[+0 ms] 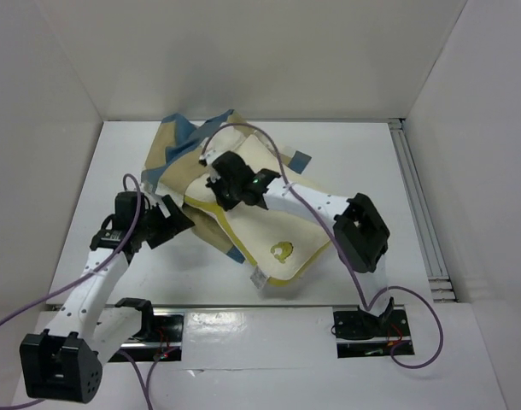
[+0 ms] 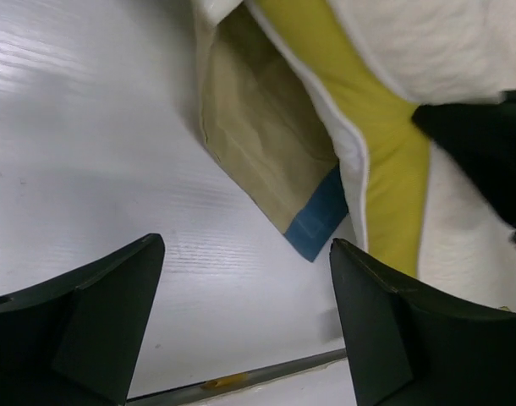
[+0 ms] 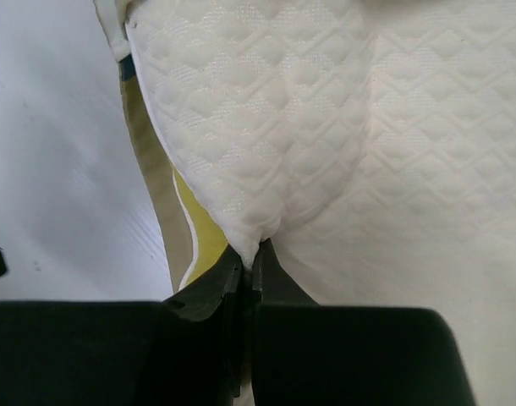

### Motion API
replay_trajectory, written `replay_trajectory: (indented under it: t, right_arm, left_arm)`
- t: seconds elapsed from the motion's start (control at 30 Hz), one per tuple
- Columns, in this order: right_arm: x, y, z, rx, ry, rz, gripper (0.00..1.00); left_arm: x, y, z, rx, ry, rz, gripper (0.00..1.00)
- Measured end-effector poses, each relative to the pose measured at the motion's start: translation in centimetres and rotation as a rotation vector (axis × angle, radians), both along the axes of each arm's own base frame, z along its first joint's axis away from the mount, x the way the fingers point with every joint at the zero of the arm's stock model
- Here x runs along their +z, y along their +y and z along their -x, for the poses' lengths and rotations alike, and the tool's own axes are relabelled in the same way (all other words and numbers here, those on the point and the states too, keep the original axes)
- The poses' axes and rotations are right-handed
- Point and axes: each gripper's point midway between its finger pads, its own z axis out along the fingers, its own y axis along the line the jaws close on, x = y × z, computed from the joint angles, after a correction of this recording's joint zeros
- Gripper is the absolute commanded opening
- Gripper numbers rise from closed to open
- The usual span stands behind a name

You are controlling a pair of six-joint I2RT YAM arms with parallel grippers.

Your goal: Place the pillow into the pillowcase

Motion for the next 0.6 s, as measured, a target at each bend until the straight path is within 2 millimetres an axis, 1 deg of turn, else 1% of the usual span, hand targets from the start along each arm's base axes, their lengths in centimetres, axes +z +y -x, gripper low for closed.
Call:
replay_trajectory:
  t: [0.13,0.2,0.27,0.37,0.5,0.6]
  right_arm:
    - [3.5,-1.3,-2.0,-0.026,0.033,-0.119,0.00]
    - [4.3,-1.8,-2.7,-0.034,0.048,-0.156,0.00]
    - [4.5,-2.0,-2.9,-0.033,0.066,-0.178,0.00]
    - [4.5,-1.9,-2.5,-0.024,0.092,-0.192,0.00]
    - [4.5,-1.8,-2.3,-0.013,0.108,-0.202,0.00]
    - [4.6,-1.7,-2.2,-0.007,0.115,-0.207,0.00]
  left_arm:
    - [-1.0,-1.4,-0.1,-0.019,-0.028,0.066,0.96]
    - [-1.9,-1.9,-0.5,-0.032,-0.028,0.081,0.96]
    - [-3.2,-2.4,-0.9,-0.036,-0.009,0.088,0.97]
    - [-4.7,-2.9,-1.4,-0.044,0.006,0.091,0.98]
    - [-5.9,-3.8,-2.3,-0.055,-0.012,0.101,0.98]
    - [-6.8,-4.5,-3.5,-0.066,-0.019,0.095,0.90]
